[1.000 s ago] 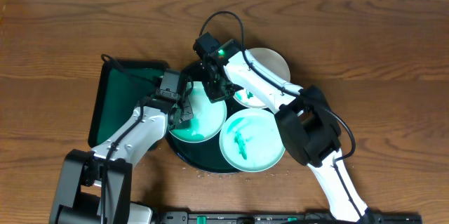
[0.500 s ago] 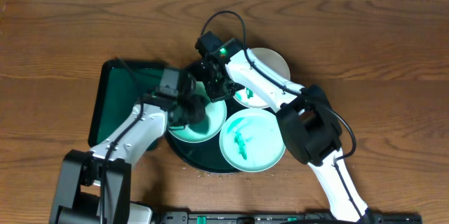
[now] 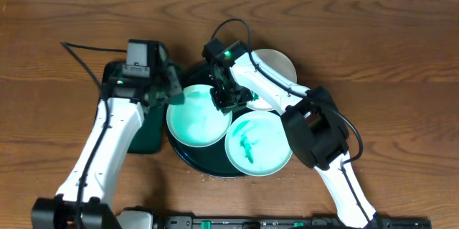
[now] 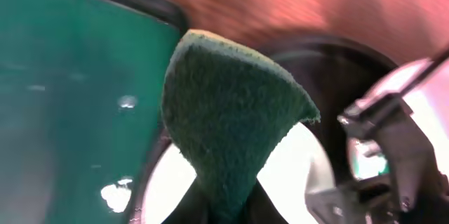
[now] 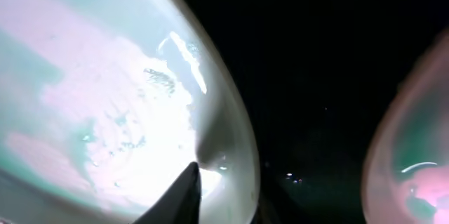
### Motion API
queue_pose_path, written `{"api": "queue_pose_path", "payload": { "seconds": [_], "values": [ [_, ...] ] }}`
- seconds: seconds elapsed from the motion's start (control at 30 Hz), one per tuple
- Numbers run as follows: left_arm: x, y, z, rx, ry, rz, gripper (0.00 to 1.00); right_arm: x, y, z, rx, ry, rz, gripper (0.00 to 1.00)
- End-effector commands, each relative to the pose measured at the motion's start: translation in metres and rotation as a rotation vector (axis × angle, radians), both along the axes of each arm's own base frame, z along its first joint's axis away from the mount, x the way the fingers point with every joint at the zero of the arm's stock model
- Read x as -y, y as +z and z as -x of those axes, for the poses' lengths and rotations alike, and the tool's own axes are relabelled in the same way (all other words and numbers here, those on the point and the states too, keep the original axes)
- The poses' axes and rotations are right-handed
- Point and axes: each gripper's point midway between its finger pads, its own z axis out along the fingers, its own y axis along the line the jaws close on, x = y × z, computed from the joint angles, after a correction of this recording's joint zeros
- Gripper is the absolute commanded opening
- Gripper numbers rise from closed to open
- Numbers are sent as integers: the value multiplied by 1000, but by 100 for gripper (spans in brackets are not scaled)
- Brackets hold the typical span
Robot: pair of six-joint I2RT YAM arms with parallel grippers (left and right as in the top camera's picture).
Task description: Clean dirty plates on tray and stack at the side
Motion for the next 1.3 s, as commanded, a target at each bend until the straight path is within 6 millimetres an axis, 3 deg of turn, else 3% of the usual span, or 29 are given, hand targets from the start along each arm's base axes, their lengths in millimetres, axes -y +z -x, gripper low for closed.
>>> {"api": "queue_pose_path", "payload": {
  "seconds": [0.0,0.1,0.33,0.53,0.73,0.83,0.97,1.07,1.27],
  "values": [
    [-42,17,1,19,110,-148,7,10,-11,-2,16,-40,65,17],
    [-64,7,13,-50,164,-199,7,9,-15,-1,18,-36,64,1],
    [-101,1,26,-106,277,-203,7,1,-2,-16,80,5,29,1],
    [-125,-1,34,-132,364,-166,7,9,50,-46,305,49,81,1],
    [-128,0,33,-123,371,-166,7,31,104,-65,590,123,288,1],
    [-128,0,33,-124,371,-166,7,33,125,-64,687,145,369,1],
    [-128,0,33,-124,371,-166,7,38,171,-60,886,157,522,1],
    [-127,0,33,-125,371,-166,7,30,203,-48,1030,186,605,1],
    [-128,0,33,-125,371,-166,7,17,242,-30,1229,185,698,1]
  ]
}}
